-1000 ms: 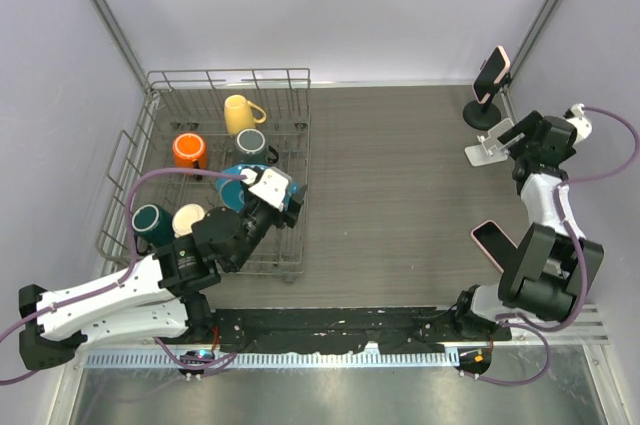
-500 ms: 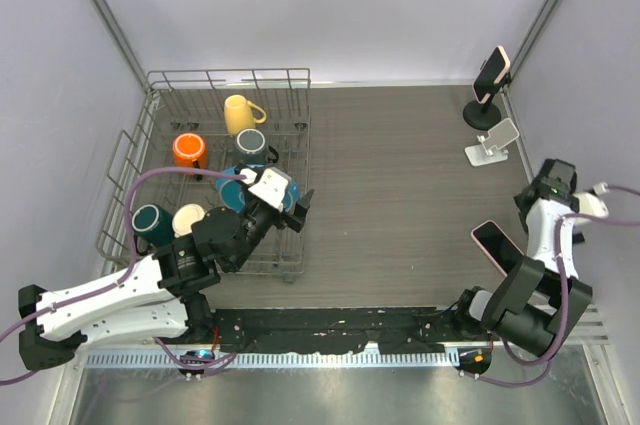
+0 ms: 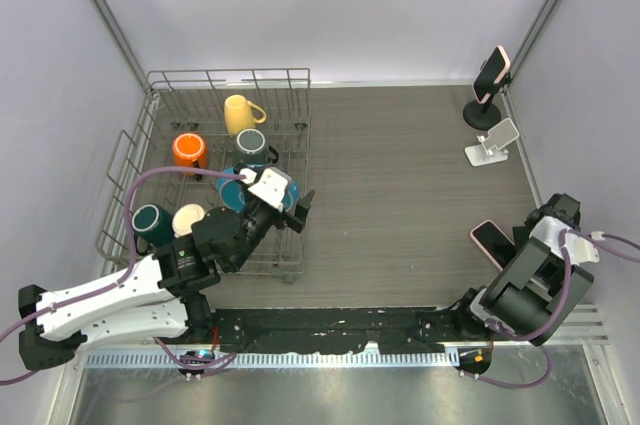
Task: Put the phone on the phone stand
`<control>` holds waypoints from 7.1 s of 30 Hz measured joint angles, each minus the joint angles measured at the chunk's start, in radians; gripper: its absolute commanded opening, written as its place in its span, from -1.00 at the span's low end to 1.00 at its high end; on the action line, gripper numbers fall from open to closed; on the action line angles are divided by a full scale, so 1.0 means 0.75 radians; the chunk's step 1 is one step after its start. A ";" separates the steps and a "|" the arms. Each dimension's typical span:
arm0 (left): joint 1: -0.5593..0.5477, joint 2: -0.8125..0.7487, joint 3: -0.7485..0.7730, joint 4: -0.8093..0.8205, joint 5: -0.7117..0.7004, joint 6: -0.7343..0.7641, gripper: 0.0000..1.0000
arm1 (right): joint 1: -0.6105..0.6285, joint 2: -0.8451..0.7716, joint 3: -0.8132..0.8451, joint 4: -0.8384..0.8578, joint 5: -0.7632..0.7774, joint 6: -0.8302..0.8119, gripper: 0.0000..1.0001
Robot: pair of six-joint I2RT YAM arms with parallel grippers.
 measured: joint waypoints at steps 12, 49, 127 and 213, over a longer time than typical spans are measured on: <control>0.000 0.016 0.000 0.000 -0.001 0.001 1.00 | 0.909 0.018 0.006 0.072 0.006 -0.068 0.93; 0.000 0.025 0.000 -0.001 0.011 -0.001 1.00 | 0.886 0.026 0.043 0.185 -0.450 -0.453 0.95; 0.000 -0.003 0.001 -0.001 0.005 0.011 1.00 | 1.899 0.725 0.711 -0.189 -0.257 -0.699 -0.43; 0.000 -0.017 0.001 -0.001 -0.001 0.014 0.99 | 1.066 0.726 1.240 0.155 1.155 0.006 -0.99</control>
